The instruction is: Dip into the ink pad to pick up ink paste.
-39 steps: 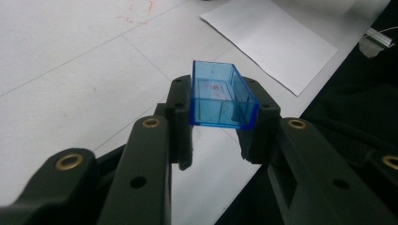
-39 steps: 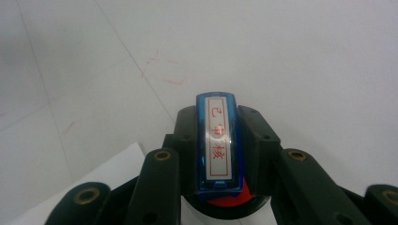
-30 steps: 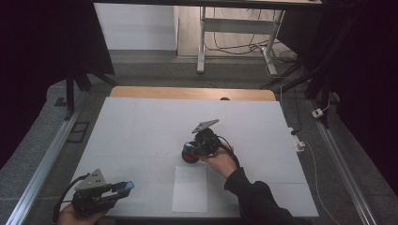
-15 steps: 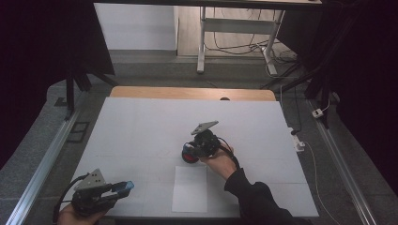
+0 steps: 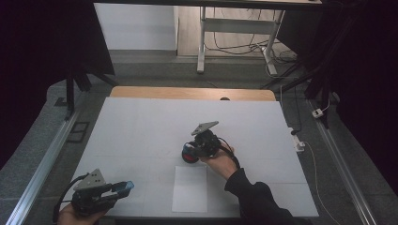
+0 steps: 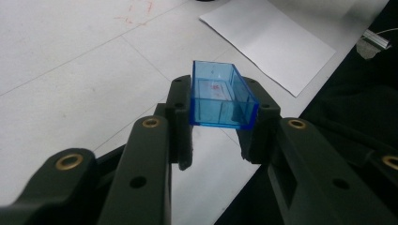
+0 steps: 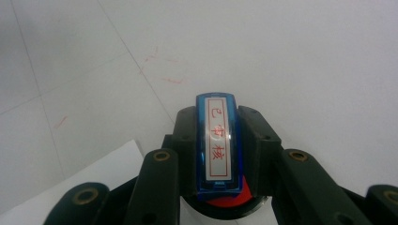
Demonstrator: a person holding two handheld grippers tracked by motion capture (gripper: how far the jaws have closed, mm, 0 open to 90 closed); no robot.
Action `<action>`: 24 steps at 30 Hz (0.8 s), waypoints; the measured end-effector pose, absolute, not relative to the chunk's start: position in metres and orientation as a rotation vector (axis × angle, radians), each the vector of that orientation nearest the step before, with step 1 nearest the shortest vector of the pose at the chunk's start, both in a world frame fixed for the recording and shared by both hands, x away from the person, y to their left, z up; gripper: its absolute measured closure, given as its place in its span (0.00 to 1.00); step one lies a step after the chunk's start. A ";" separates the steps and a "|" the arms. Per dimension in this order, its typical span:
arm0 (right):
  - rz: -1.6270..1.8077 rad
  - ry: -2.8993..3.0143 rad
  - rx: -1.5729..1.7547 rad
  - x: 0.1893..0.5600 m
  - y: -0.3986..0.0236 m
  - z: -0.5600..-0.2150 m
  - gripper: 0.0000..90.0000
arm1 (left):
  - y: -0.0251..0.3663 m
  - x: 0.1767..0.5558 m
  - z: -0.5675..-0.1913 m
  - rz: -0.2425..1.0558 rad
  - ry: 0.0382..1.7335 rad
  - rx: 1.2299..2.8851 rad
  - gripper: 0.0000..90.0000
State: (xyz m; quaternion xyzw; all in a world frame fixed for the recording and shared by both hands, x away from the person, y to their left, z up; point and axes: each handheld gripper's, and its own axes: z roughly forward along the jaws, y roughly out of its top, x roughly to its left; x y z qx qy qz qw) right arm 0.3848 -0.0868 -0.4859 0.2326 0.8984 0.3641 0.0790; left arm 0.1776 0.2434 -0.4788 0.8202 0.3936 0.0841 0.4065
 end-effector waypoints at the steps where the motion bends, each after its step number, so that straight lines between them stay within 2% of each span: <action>1: 1.086 2.688 0.694 0.385 -0.087 -0.486 0.78 | 0.243 0.178 -0.479 0.213 0.992 2.068 0.76; 24: 1.190 2.662 0.634 0.371 -0.102 -0.463 0.78 | 0.245 0.178 -0.479 0.202 1.002 2.056 0.76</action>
